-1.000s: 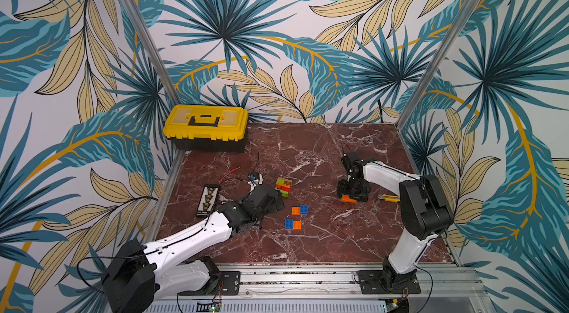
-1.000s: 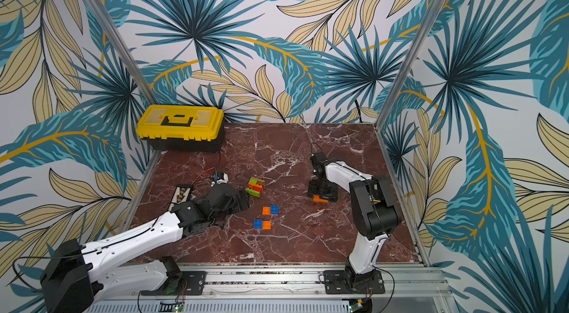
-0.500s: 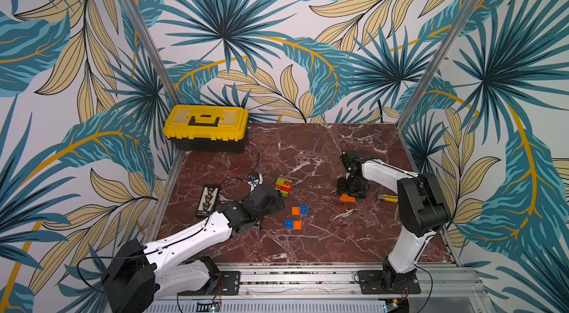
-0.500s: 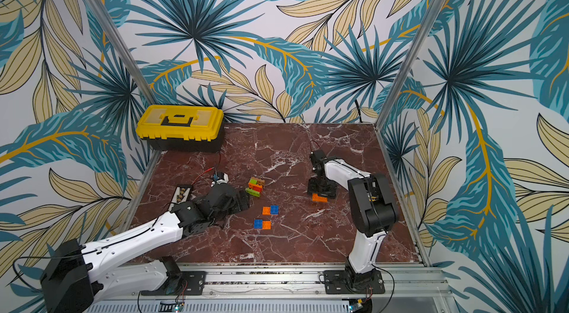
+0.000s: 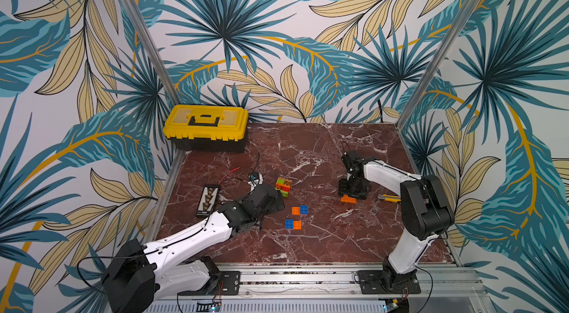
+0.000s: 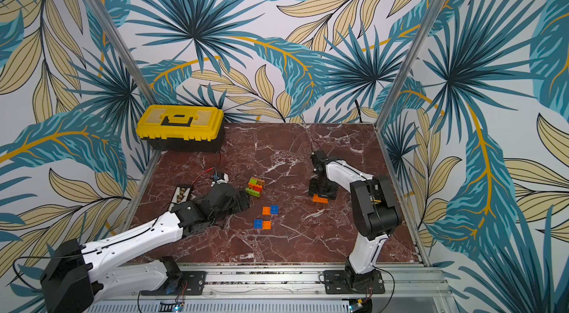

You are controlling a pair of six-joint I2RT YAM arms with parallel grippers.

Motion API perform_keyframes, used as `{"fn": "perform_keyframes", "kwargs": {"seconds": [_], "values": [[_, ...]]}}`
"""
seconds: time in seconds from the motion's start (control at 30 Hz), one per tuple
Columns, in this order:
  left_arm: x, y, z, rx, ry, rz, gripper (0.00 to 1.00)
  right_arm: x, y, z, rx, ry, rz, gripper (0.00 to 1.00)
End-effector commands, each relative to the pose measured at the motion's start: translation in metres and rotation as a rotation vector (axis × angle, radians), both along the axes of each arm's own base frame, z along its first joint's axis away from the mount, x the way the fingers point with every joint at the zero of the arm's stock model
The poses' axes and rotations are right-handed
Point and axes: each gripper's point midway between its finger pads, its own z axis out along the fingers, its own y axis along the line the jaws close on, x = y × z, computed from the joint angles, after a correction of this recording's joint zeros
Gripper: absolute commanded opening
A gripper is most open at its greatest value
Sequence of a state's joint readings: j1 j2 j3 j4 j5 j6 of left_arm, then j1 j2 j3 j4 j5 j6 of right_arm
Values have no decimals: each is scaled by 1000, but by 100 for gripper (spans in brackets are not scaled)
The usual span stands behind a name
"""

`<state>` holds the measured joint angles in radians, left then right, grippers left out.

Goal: Assemble the number 5 with lego
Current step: Pick up the lego brick from the center of the board, then assemble the lego brick with the lego brick.

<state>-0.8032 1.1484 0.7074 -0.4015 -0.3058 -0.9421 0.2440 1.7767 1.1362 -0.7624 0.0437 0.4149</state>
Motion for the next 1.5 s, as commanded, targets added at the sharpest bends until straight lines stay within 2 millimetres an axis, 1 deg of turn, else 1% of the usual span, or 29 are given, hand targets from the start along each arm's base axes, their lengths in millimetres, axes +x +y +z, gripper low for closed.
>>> {"fn": "perform_keyframes", "kwargs": {"seconds": [0.0,0.13,0.2,0.33,0.53,0.67,0.83,0.9,0.93,1.03,1.13,1.23,1.47], "values": [[4,-2,4,2,-1,1,100,-15,6,19,30,-11,-15,64],[3,0,-1,11,14,14,100,-28,19,36,54,-46,-8,63],[3,3,-4,23,28,28,100,-35,31,44,69,-62,7,63],[3,4,-10,12,55,38,100,-50,65,53,92,-85,49,63],[-2,15,-20,-26,92,77,100,-64,113,61,154,-131,67,62],[-6,23,-28,-62,110,101,100,-71,136,63,160,-133,91,62],[-11,34,-34,-71,122,130,100,-78,156,62,135,-122,131,61],[-13,40,-35,-63,125,148,100,-78,165,61,148,-121,132,61],[-14,43,-36,-61,126,157,100,-85,177,60,160,-120,161,61],[-17,53,-41,-54,142,184,100,-89,192,58,153,-124,176,61],[-21,57,-44,-57,144,191,100,-93,206,55,142,-124,185,61],[-24,61,-45,-66,137,199,100,-98,217,52,125,-121,190,61],[-30,76,-46,-53,125,235,100,-102,230,49,101,-123,196,61]]}}
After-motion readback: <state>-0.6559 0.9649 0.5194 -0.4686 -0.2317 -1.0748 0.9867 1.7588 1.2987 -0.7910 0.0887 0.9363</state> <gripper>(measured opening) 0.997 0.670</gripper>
